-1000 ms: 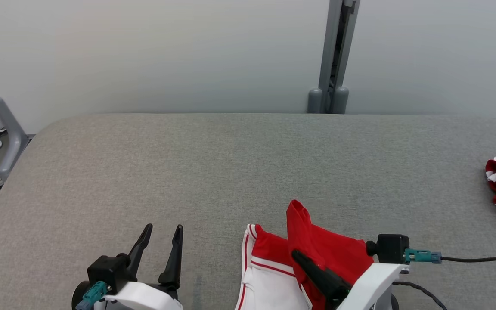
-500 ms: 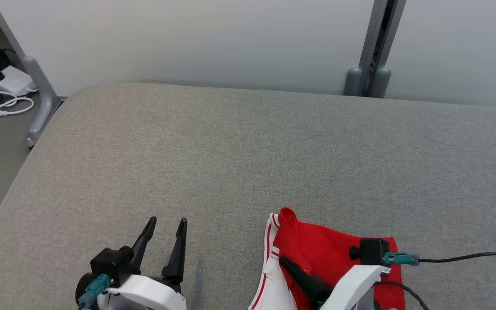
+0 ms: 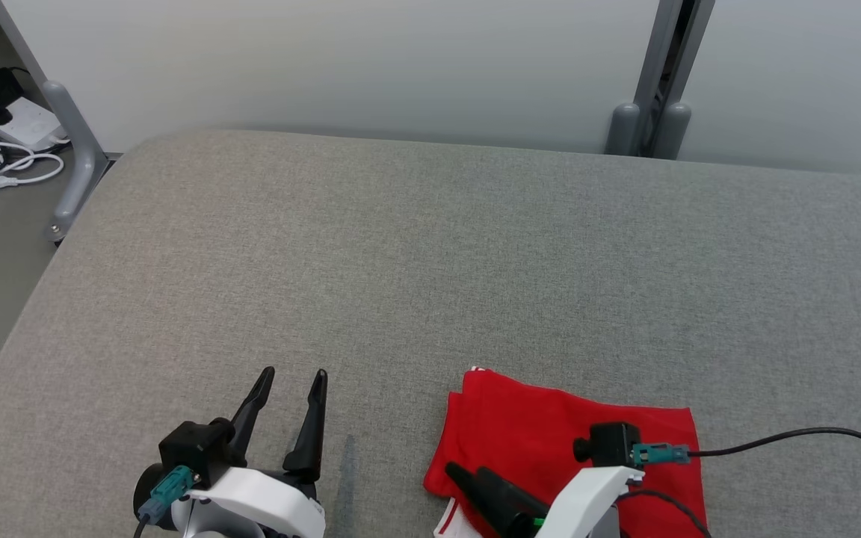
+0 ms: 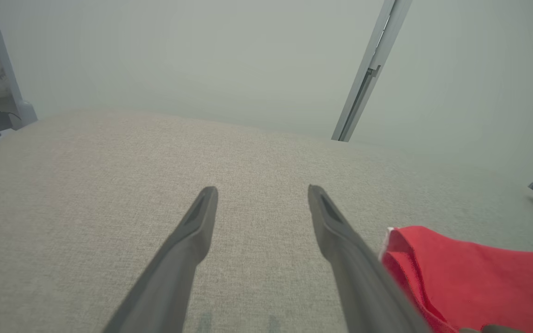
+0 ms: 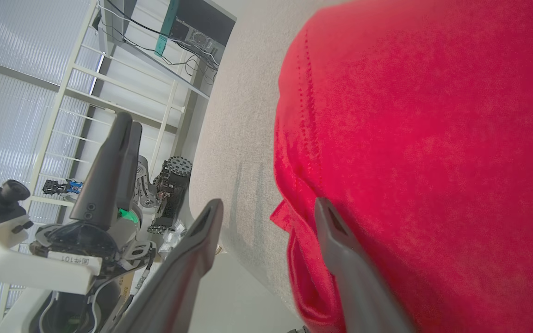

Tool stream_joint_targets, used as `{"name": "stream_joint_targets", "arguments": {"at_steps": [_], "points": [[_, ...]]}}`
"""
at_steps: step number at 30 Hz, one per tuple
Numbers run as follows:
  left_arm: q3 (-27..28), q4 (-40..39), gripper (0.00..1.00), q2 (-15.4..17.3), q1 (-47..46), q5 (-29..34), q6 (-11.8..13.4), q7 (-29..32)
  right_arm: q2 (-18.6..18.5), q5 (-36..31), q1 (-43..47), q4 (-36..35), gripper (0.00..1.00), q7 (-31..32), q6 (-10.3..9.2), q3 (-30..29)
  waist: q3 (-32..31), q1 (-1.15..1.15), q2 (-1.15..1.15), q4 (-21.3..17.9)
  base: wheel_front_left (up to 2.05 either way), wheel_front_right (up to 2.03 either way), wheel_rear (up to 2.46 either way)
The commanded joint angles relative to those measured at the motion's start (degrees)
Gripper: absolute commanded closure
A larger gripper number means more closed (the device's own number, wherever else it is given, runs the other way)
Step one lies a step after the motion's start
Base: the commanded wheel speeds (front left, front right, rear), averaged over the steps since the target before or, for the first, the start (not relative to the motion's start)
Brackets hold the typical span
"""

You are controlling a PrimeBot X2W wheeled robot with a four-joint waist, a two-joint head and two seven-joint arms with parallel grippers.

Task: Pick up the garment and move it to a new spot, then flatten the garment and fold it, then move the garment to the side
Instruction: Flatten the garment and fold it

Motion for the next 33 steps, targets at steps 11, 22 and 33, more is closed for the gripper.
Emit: {"name": "stream_joint_targets", "arguments": {"at_steps": [11, 22, 33], "points": [[0.8, 0.3, 0.00, 0.1, -0.2, 0.4, 0.0, -0.1, -0.6, -1.3, -1.8, -1.6, 0.00, 0.3, -0.01, 1.4, -1.9, 0.00, 0.00, -2.5, 0.00, 0.00, 0.00], [1.6, -0.7, 0.00, 0.0, 1.3, 0.5, 0.2, -0.1, -8.1, -13.9, -0.9, -6.6, 0.00, -3.9, -0.01, -7.6, -4.6, 0.00, 0.00, -7.5, 0.00, 0.00, 0.00], [2.9, -2.7, 0.00, -0.1, 1.6, 0.6, 0.7, -0.1, -12.5, -32.9, 3.4, -13.8, 0.00, -12.3, -0.01, -19.9, -4.9, 0.00, 0.00, -11.2, 0.00, 0.00, 0.00]]}}
